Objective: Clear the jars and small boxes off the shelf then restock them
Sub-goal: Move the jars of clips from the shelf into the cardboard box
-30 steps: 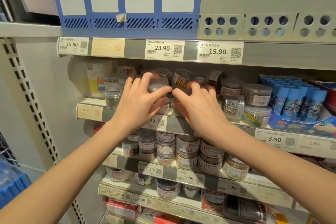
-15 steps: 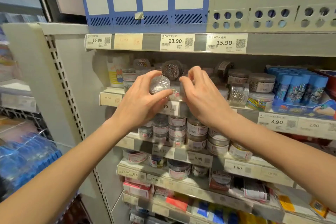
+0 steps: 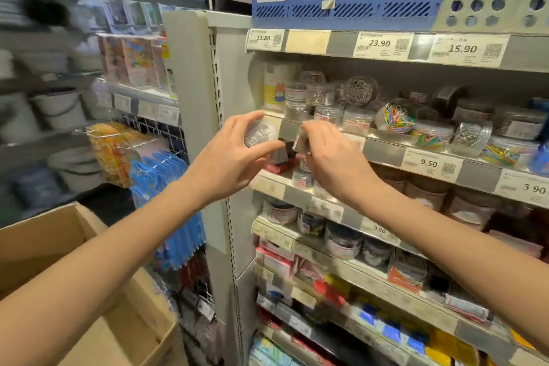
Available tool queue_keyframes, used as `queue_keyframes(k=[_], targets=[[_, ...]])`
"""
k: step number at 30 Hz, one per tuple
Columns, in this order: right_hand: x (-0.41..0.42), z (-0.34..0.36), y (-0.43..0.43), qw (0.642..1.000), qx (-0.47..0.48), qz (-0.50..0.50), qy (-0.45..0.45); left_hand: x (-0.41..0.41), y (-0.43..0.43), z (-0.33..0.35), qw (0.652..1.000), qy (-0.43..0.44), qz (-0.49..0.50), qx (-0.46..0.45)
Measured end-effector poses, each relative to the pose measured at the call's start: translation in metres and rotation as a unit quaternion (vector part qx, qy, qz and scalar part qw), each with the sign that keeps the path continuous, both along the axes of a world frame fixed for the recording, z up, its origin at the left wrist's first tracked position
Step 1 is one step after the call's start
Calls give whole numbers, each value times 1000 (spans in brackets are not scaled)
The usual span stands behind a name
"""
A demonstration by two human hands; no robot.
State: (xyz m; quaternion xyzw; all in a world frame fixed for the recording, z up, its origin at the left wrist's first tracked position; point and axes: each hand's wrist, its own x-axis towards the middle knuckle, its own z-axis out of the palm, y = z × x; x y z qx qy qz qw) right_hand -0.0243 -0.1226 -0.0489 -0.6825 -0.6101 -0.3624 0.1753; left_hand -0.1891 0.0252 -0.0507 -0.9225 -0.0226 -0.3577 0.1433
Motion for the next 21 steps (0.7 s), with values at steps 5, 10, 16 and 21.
queue_keyframes(k=[5,10,16,21], targets=[[-38,-8,52,993,-25,112,-6,-78,14,-4,994,28,102,-6],[-86,-27,106,971,18,232,-51,-152,20,-17,973,51,222,-20],[-149,-64,158,926,-36,369,-67,-222,3,-37,929,82,359,-35],[-198,-83,174,881,-87,460,-70,-261,-11,-64,895,103,428,-68]])
